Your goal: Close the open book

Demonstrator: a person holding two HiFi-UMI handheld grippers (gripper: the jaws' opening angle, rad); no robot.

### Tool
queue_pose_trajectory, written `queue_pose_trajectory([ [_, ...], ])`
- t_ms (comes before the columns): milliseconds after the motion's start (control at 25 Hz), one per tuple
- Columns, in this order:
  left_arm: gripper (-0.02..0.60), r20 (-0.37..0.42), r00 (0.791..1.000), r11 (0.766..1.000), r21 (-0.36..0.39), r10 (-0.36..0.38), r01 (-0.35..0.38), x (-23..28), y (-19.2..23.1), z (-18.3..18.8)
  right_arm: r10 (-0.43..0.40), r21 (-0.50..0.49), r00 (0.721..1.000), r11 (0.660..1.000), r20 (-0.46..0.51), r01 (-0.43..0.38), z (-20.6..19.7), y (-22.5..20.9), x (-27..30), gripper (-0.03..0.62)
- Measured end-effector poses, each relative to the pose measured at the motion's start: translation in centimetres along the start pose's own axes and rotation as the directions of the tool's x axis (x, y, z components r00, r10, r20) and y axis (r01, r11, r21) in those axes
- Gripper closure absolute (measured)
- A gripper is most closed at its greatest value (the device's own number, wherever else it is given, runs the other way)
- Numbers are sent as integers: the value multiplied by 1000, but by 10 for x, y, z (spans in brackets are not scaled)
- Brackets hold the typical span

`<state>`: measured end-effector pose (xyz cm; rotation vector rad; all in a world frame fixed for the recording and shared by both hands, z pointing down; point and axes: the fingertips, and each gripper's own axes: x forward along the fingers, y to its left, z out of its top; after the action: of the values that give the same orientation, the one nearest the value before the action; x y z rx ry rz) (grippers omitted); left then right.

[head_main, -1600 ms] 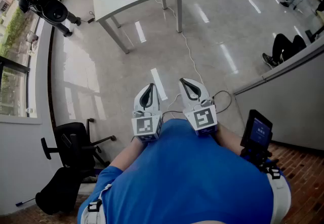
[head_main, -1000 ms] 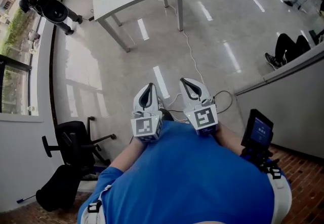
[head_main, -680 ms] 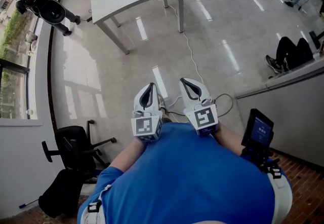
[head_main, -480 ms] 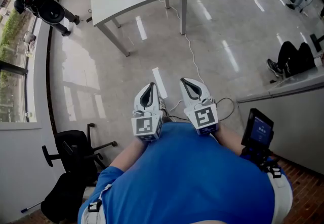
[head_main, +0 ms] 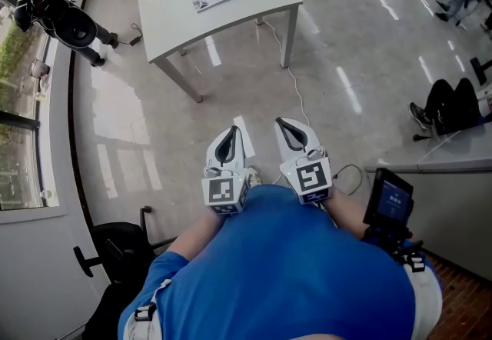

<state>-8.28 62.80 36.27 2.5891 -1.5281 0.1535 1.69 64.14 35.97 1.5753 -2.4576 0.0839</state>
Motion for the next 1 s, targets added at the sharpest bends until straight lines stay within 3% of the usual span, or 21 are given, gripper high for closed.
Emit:
queue_pose_trajectory([
  [280,575,-24,999,999,-23,-23,22,34,59,-3,-15,7,1000,1000,-28,15,8,7,71,591],
  [520,575,-8,999,999,6,-33,33,44,95,-16,-21,3,999,1000,-39,21,11,19,107,591],
  [720,575,-12,1000,999,-30,-26,26,56,107,-19,-25,-1,998,1000,-60,25,10,15,122,591],
  [1000,575,-20,1000,1000,-22,4,-5,97,122,-15,-3,0,998,1000,-64,3,8,-11,158,591],
])
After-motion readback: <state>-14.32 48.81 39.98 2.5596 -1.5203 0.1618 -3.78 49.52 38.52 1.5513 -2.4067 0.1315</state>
